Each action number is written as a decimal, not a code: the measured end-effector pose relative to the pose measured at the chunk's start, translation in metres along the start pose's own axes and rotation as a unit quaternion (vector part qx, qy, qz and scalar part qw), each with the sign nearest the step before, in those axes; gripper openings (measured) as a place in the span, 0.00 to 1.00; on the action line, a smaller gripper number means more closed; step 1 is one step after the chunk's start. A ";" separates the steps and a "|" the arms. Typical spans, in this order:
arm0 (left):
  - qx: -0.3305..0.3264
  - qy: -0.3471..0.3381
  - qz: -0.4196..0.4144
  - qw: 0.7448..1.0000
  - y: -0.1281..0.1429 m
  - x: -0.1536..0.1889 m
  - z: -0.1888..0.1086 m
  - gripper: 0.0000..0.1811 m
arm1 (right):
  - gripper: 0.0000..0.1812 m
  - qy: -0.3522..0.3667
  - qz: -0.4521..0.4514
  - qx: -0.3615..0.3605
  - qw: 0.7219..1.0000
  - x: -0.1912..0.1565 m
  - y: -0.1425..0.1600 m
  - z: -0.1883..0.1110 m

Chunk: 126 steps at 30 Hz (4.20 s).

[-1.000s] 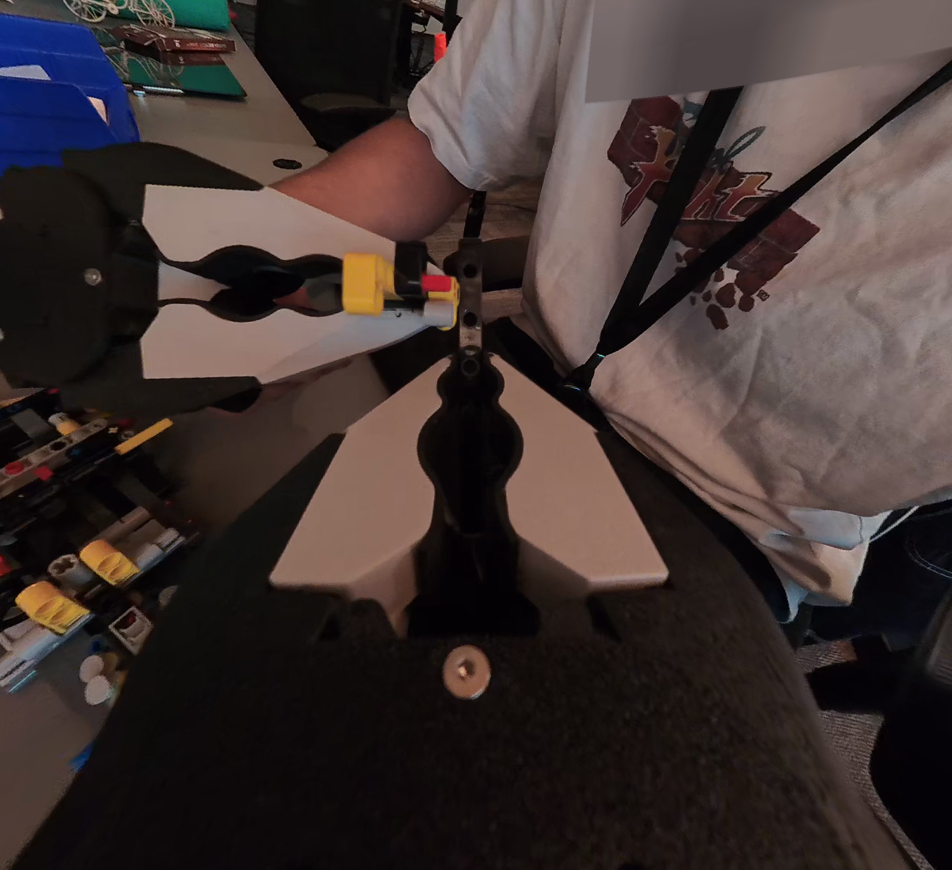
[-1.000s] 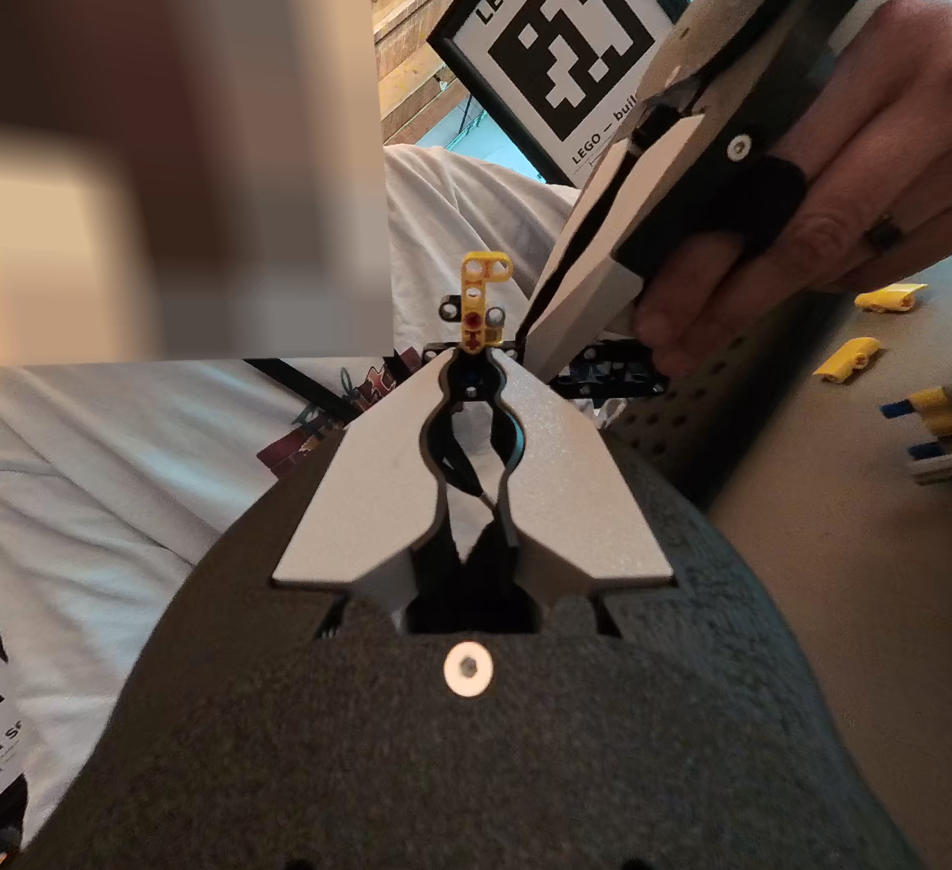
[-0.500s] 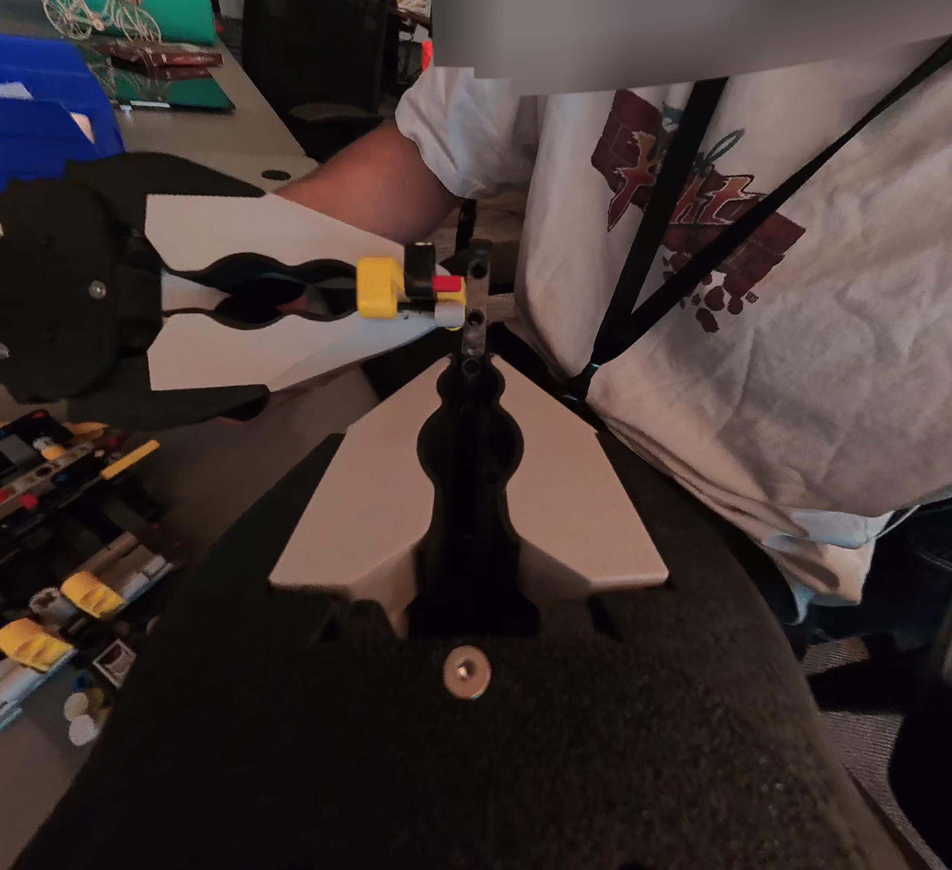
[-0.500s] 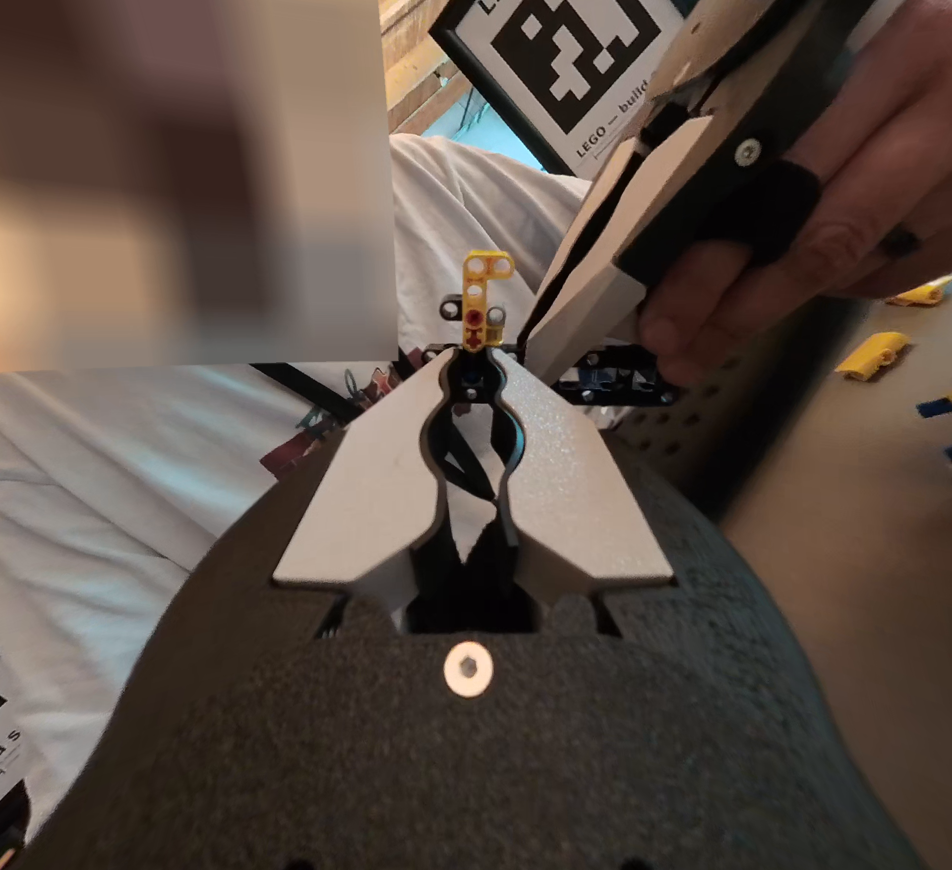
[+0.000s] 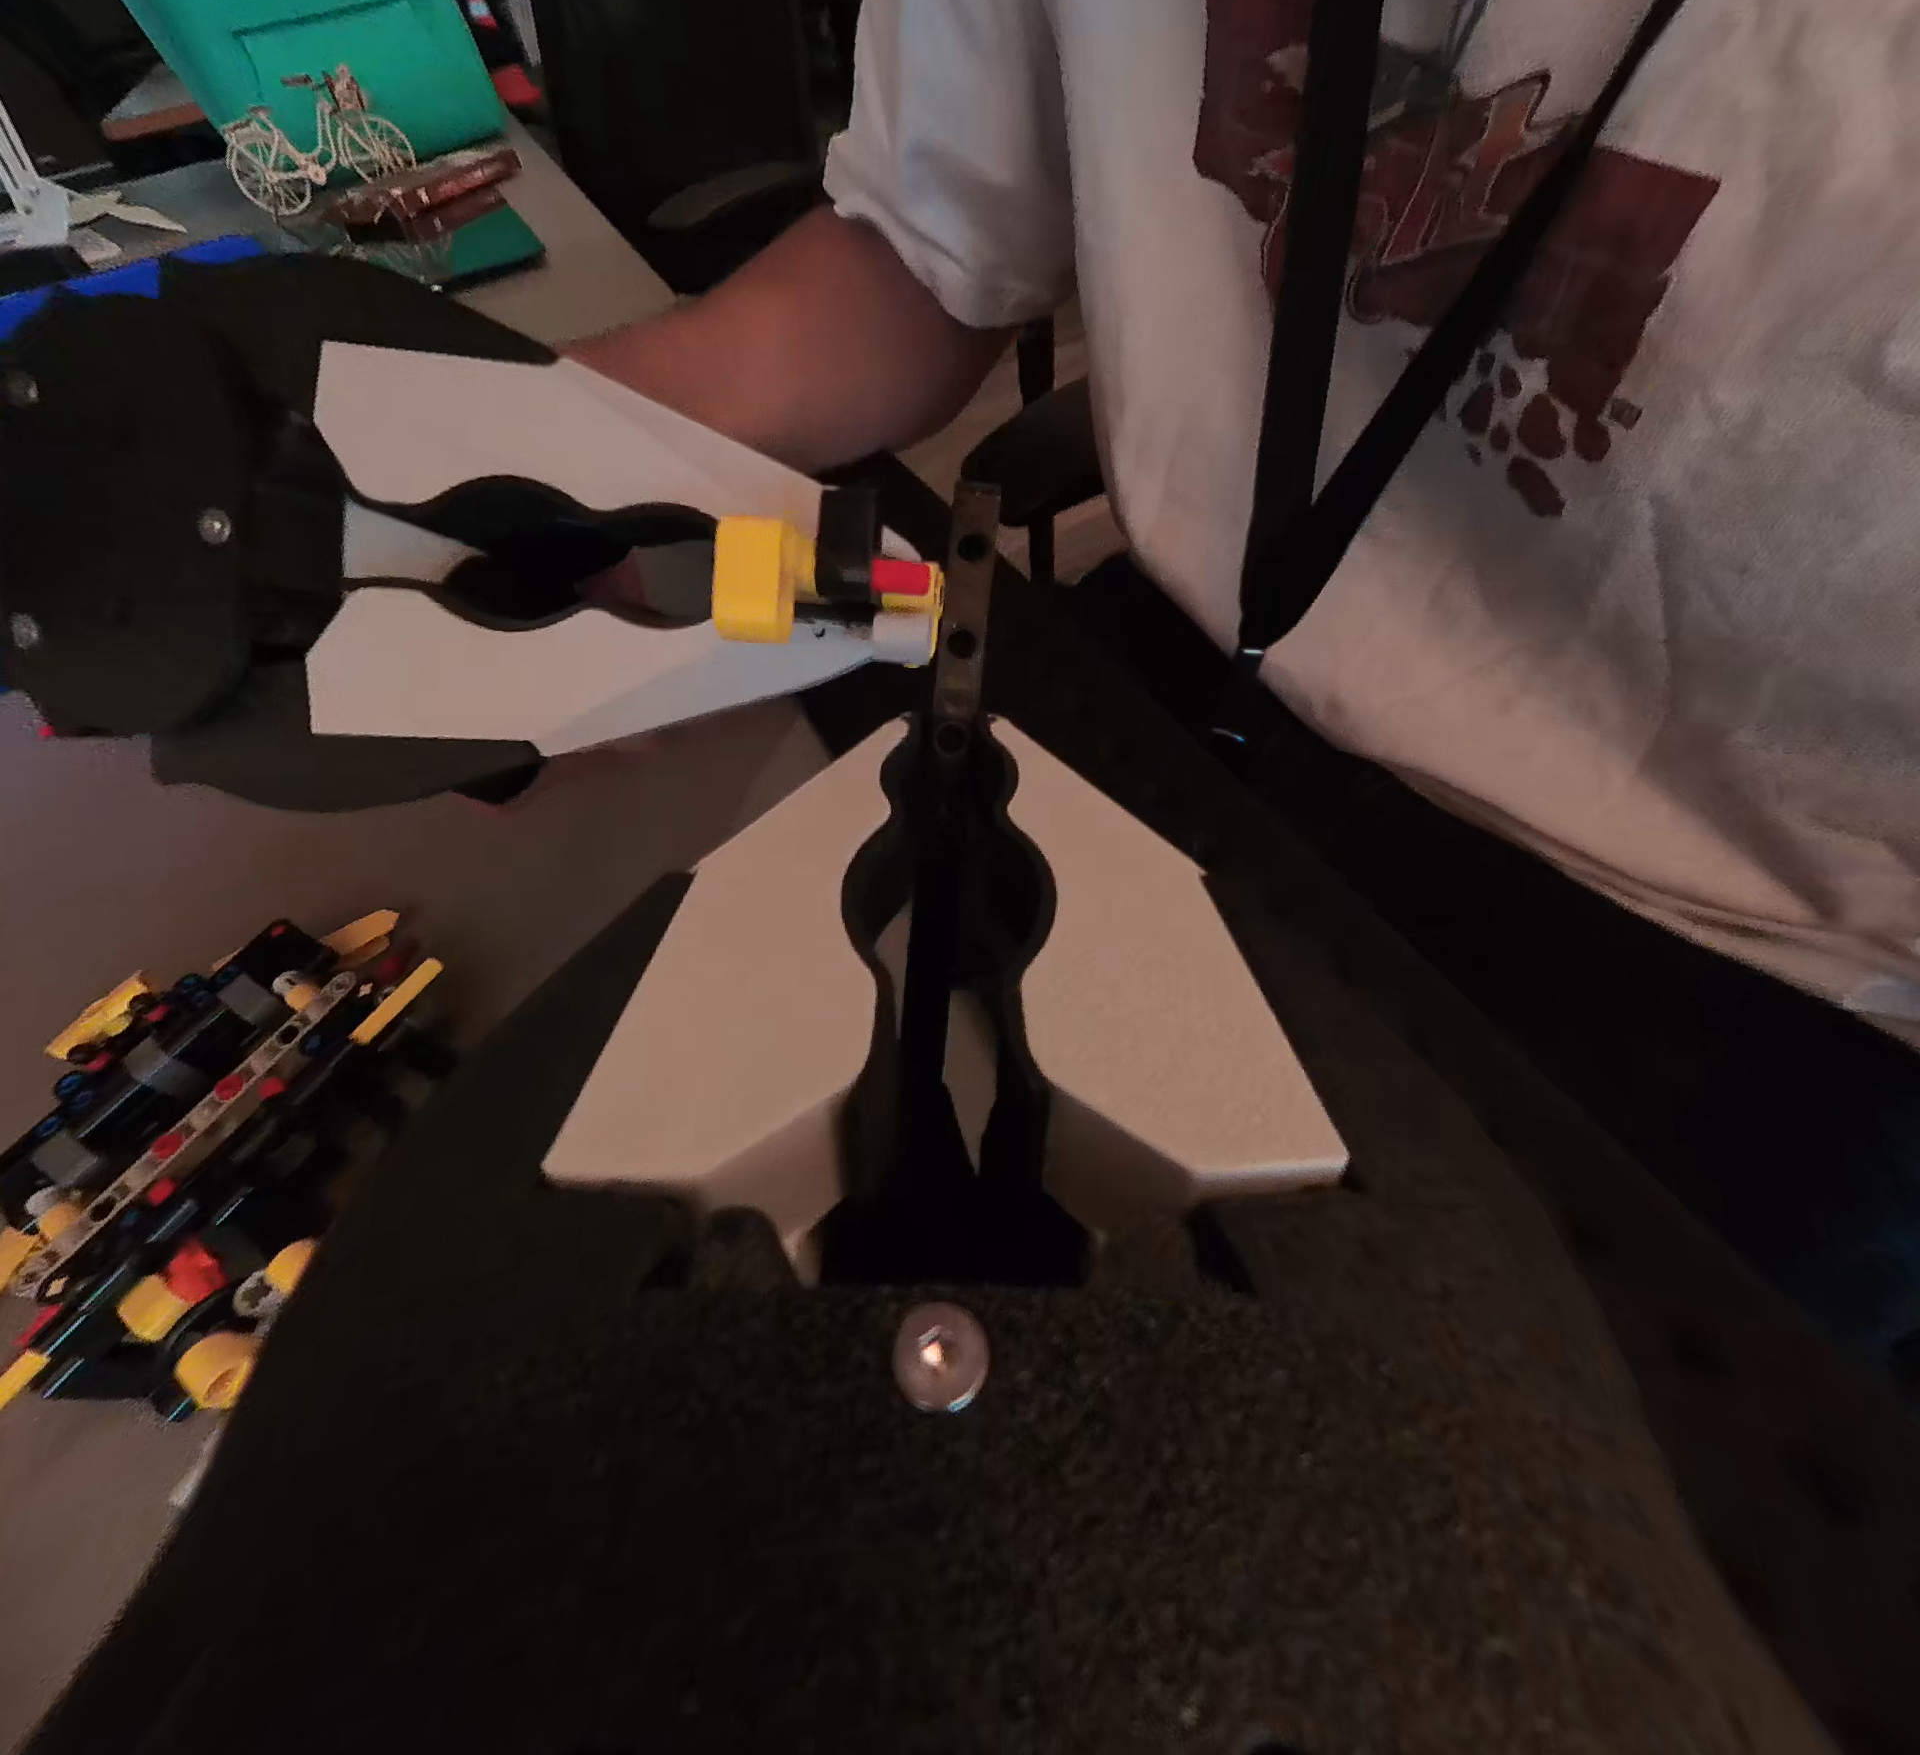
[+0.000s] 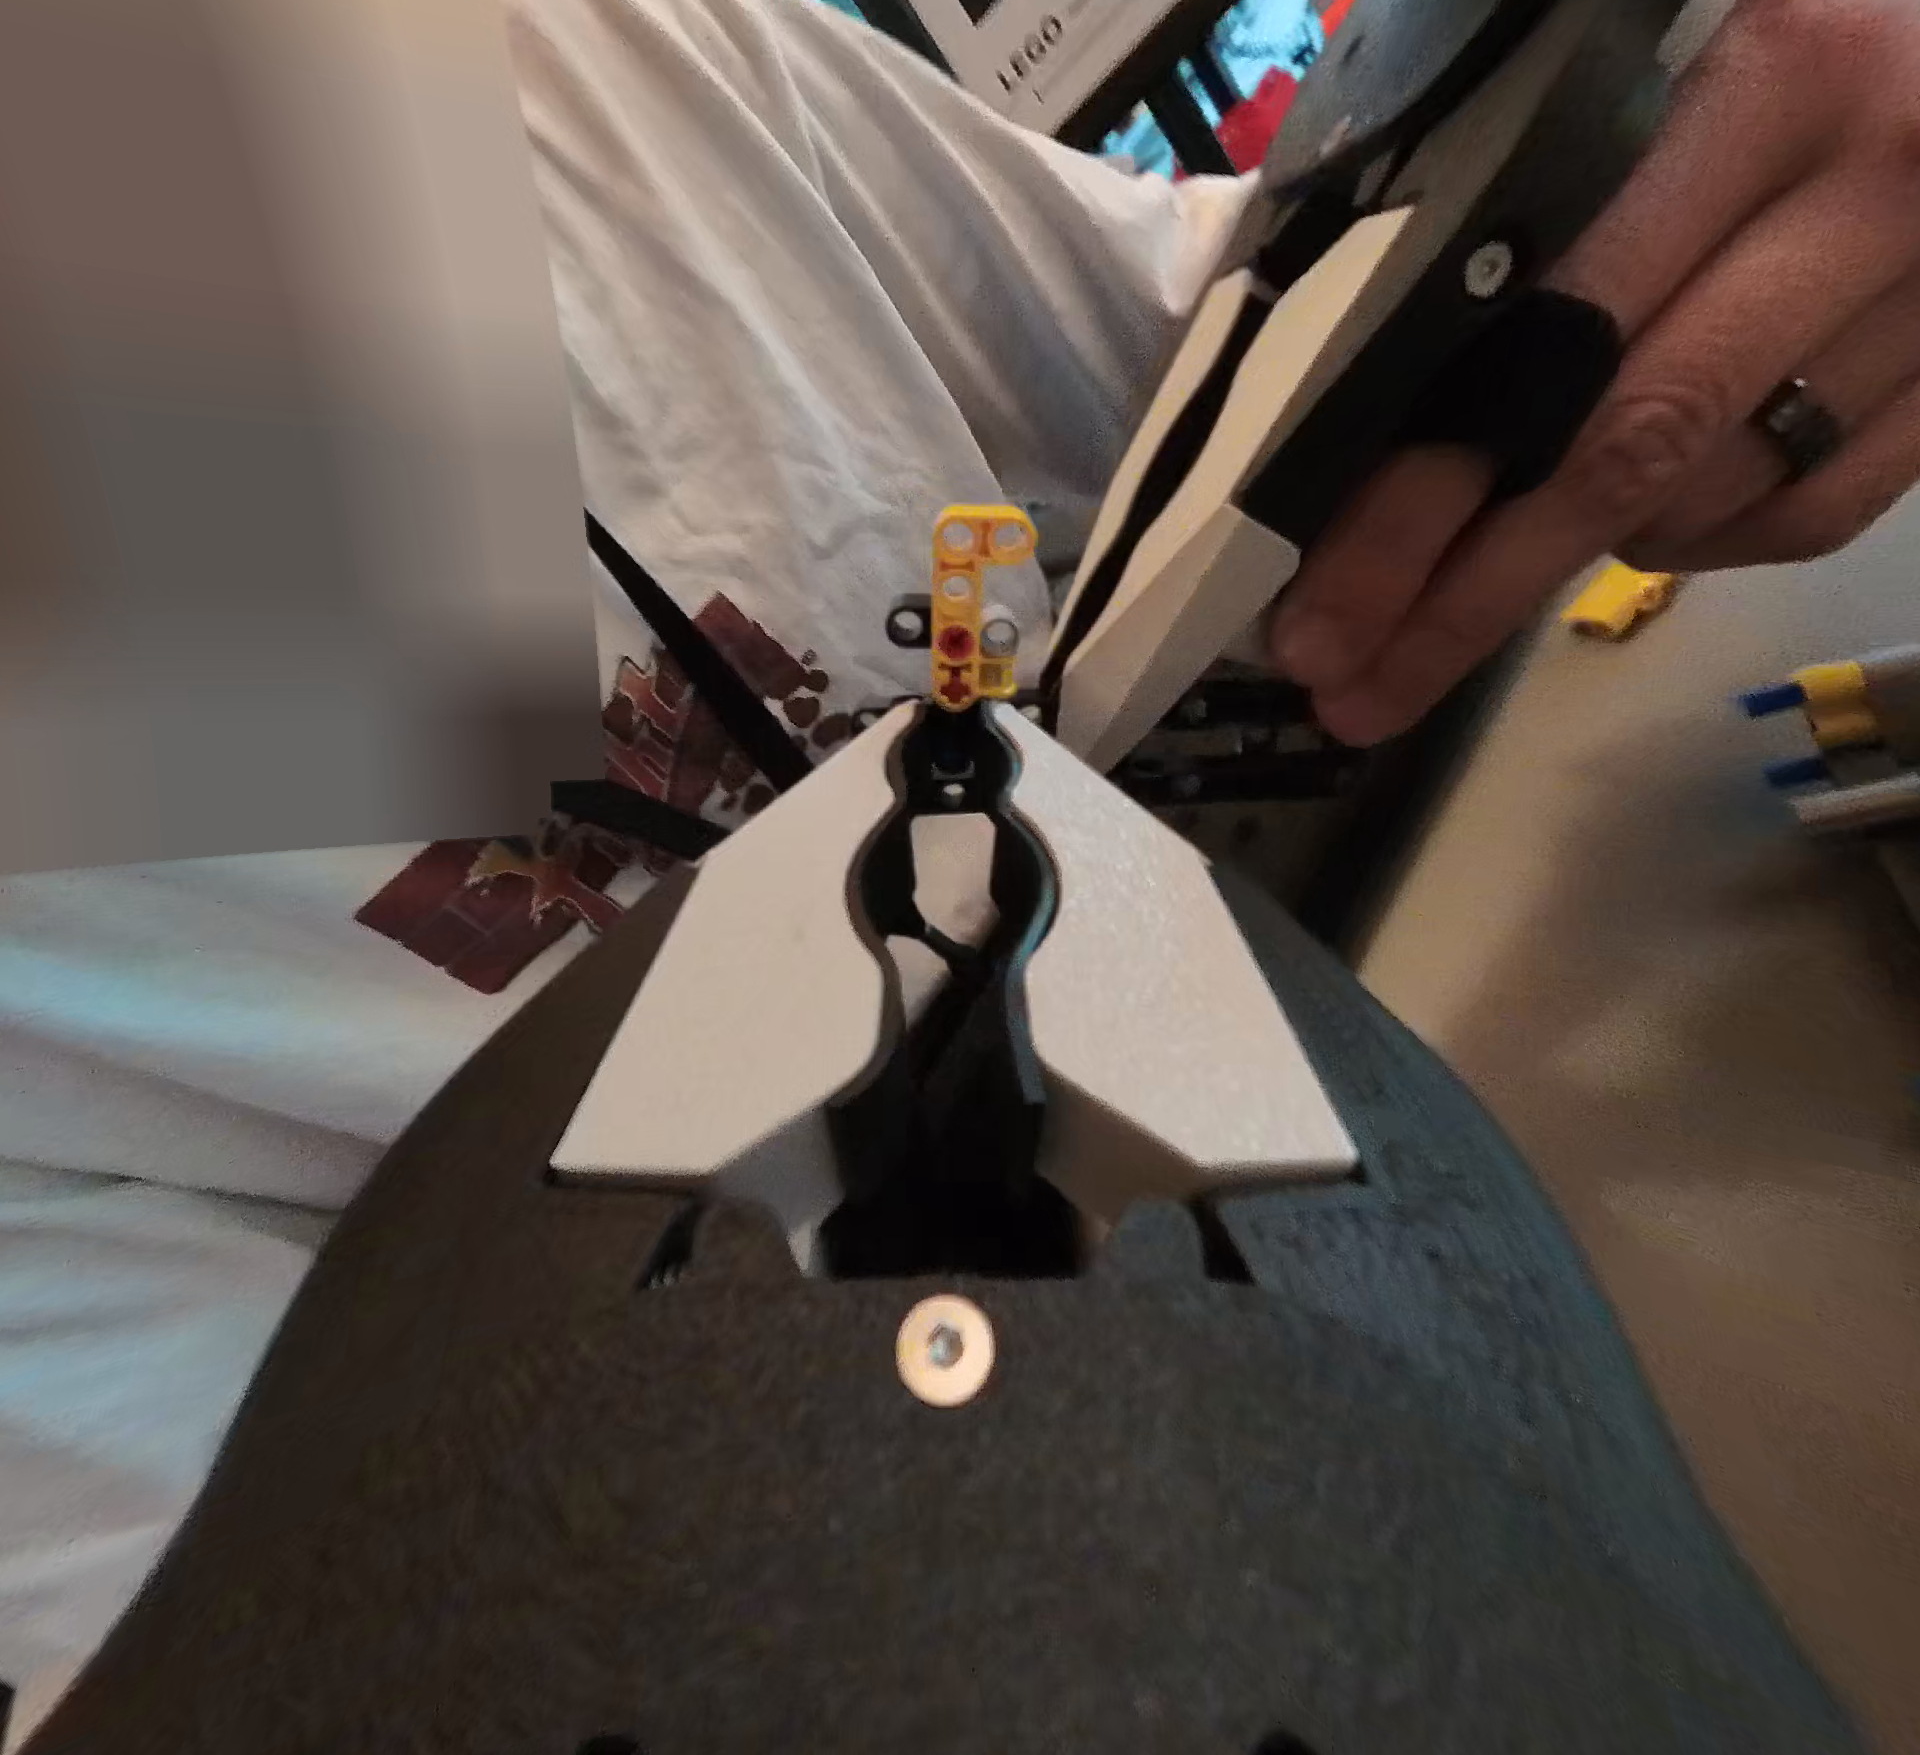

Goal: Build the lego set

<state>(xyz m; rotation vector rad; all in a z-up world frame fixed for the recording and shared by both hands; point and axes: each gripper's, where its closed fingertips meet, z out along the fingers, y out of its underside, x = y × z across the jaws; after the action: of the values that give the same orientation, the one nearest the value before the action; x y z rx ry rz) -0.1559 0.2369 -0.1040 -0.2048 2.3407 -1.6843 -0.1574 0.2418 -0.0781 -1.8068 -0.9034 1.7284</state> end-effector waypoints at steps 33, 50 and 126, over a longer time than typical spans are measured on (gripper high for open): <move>0.003 0.013 -0.081 0.997 0.005 -0.009 0.002 0.05 | 0.04 0.013 -0.055 0.057 0.997 0.005 0.004 -0.010; 0.056 0.016 -0.102 0.993 -0.009 -0.012 -0.008 0.05 | 0.04 -0.017 -0.017 0.108 0.994 0.002 -0.011 -0.023; -0.406 -0.355 -0.004 0.842 0.094 -0.092 0.058 0.12 | 0.03 0.529 -0.045 0.298 0.793 0.020 0.046 -0.155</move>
<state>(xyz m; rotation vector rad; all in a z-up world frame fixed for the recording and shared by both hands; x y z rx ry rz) -0.0483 0.2379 -0.1992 -0.8209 2.2351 -0.3507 0.0017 0.2419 -0.1114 -1.7956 0.0551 0.5577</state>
